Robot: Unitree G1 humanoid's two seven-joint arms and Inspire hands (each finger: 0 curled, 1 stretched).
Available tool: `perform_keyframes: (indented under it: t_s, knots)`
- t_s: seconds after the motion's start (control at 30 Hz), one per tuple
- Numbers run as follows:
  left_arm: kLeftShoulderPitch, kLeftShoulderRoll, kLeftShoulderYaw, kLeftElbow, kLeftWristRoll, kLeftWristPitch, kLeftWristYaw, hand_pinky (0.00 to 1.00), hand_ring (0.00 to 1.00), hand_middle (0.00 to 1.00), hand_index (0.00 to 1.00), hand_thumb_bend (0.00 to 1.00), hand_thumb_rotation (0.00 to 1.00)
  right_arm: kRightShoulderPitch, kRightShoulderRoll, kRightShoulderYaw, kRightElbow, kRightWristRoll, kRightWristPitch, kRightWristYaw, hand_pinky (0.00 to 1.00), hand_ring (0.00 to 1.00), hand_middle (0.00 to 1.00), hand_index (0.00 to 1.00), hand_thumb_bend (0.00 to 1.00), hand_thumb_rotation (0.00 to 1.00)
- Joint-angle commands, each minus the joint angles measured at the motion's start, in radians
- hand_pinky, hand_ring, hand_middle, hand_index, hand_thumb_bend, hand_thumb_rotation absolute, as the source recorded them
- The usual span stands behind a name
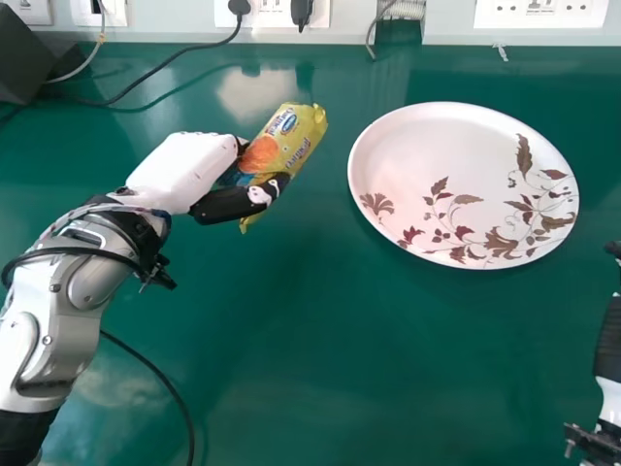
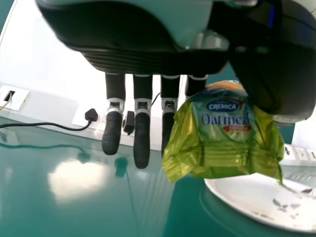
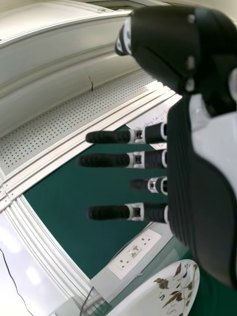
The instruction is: Pick up biscuit and place it in the plate
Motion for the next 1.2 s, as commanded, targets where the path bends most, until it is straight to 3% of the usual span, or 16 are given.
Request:
perform_keyframes:
  t_s: [0.0, 0.4, 0.67, 0.83, 1.17]
  knots:
    - [-0.030, -0.004, 0.022, -0.020, -0.012, 0.009, -0.003, 0.26, 0.39, 0.49, 0.52, 0.51, 0.00, 0.000, 0.049, 0.004, -0.003, 0.003, -0.015, 0.015, 0.44, 0.52, 0.56, 0.61, 0.84, 0.14]
    - [-0.090, -0.018, 0.010, -0.021, -0.055, -0.019, 0.007, 0.26, 0.39, 0.49, 0.52, 0.51, 0.00, 0.016, 0.053, 0.012, -0.004, -0.012, -0.028, 0.015, 0.47, 0.53, 0.58, 0.60, 0.85, 0.12]
    - [-0.134, -0.051, -0.018, -0.012, -0.054, -0.045, 0.003, 0.26, 0.39, 0.49, 0.51, 0.51, 0.00, 0.015, 0.055, 0.017, 0.002, -0.010, -0.032, 0.017, 0.41, 0.48, 0.53, 0.60, 0.84, 0.12]
    - [-0.162, -0.075, -0.040, -0.011, -0.037, -0.027, -0.012, 0.26, 0.39, 0.49, 0.52, 0.51, 0.00, 0.013, 0.050, 0.011, 0.015, -0.007, -0.036, 0.028, 0.47, 0.52, 0.56, 0.60, 0.85, 0.12]
    - [-0.199, -0.104, -0.058, 0.009, -0.046, -0.040, -0.008, 0.26, 0.38, 0.49, 0.52, 0.51, 0.00, 0.009, 0.044, 0.005, 0.019, 0.000, -0.035, 0.035, 0.46, 0.53, 0.57, 0.58, 0.87, 0.11]
